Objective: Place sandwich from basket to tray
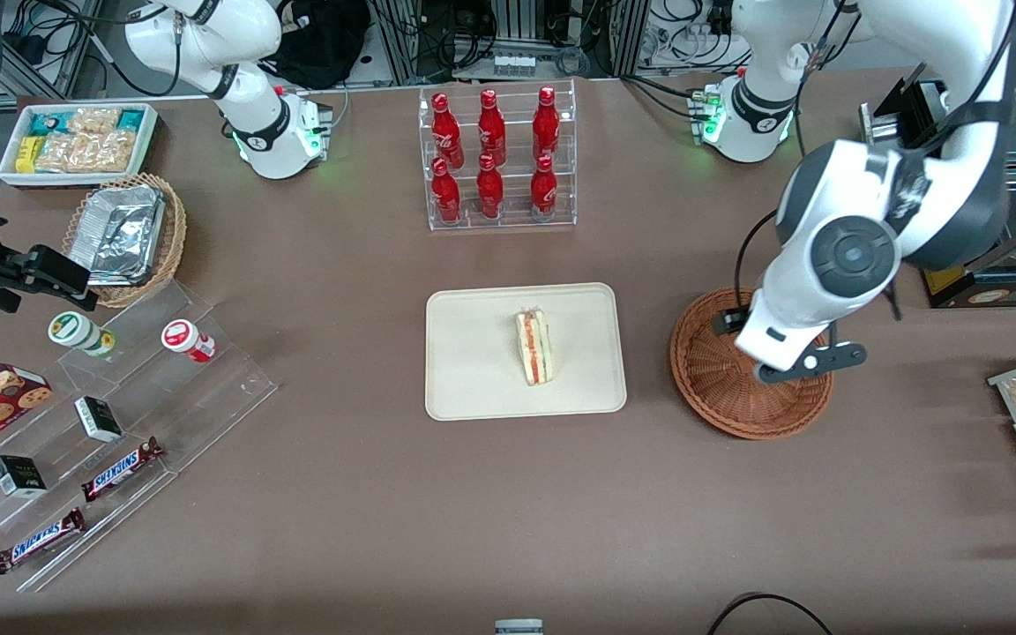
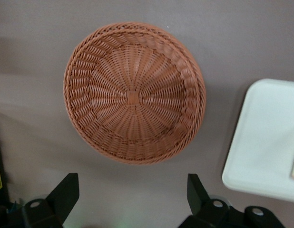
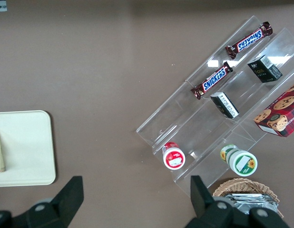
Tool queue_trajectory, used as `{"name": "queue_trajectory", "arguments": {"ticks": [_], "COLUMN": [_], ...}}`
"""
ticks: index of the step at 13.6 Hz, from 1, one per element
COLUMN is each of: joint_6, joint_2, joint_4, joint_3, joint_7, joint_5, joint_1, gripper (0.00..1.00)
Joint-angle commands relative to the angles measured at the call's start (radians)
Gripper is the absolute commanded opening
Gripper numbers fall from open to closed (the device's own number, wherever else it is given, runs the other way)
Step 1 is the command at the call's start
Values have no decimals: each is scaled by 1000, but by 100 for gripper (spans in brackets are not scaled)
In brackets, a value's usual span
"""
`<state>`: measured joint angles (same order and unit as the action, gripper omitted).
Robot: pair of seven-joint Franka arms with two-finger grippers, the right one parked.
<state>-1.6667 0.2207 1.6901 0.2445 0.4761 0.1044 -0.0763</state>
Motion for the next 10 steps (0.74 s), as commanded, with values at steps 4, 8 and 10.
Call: {"name": "queue_trajectory", "arguments": {"ticks": [4,8,10], "joint_6": [149,261,277], "joint_2": [-191,-221,-227], "joint_4": [68,-15,-61], "joint_3": [-43,-143,-171], "joint_7": [-313,-477,-542], "joint_5": [-54,-83,-83], "joint_1": [76,73,73], "gripper": [100,100,100]}}
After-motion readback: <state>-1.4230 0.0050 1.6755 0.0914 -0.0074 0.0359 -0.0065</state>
